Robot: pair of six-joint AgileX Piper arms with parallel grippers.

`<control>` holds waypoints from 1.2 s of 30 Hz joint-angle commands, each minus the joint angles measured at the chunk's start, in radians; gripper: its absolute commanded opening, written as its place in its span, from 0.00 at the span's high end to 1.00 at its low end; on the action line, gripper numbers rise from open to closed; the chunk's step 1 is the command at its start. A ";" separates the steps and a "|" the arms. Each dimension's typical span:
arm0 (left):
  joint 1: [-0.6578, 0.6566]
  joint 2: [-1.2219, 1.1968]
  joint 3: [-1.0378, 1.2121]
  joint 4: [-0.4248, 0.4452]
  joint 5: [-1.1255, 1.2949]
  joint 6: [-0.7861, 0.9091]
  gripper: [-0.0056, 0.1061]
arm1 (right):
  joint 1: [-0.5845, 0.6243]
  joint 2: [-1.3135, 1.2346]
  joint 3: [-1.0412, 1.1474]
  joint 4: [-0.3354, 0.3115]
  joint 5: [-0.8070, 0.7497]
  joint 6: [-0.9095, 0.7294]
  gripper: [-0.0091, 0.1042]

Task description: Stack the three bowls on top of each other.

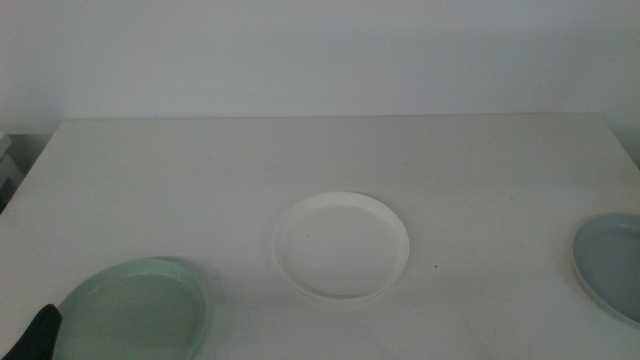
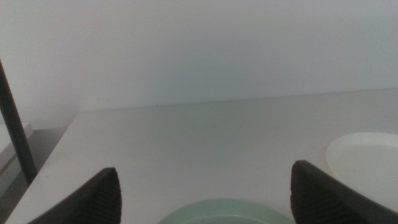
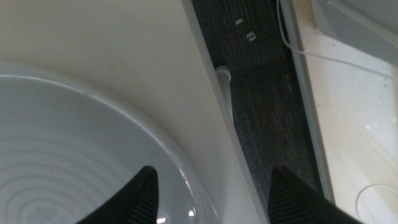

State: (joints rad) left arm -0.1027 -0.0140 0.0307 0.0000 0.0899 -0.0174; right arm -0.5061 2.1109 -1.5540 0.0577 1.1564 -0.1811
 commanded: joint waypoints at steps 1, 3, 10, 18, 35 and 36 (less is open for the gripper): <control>-0.003 -0.013 -0.005 -0.013 -0.072 -0.010 0.01 | -0.009 -0.035 -0.030 0.002 0.002 -0.014 0.52; -0.003 -0.013 -0.005 -0.013 -0.072 -0.010 0.01 | -0.009 -0.022 -0.030 0.011 0.001 -0.015 0.53; -0.003 -0.013 -0.005 -0.013 -0.072 -0.010 0.01 | -0.009 0.026 -0.030 0.019 -0.024 -0.016 0.66; -0.003 -0.013 -0.005 -0.013 -0.072 -0.010 0.01 | -0.009 -0.020 -0.030 0.034 -0.022 -0.013 0.93; -0.003 -0.013 -0.005 -0.013 -0.072 -0.010 0.01 | 0.202 -0.288 -0.034 0.181 0.016 0.073 0.92; -0.003 -0.013 -0.005 -0.013 -0.072 -0.010 0.01 | 0.242 -0.290 -0.039 0.181 0.025 0.086 0.92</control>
State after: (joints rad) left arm -0.1027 -0.0140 0.0307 0.0000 0.0899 -0.0174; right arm -0.3131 1.8831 -1.5636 0.2187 1.1695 -0.1176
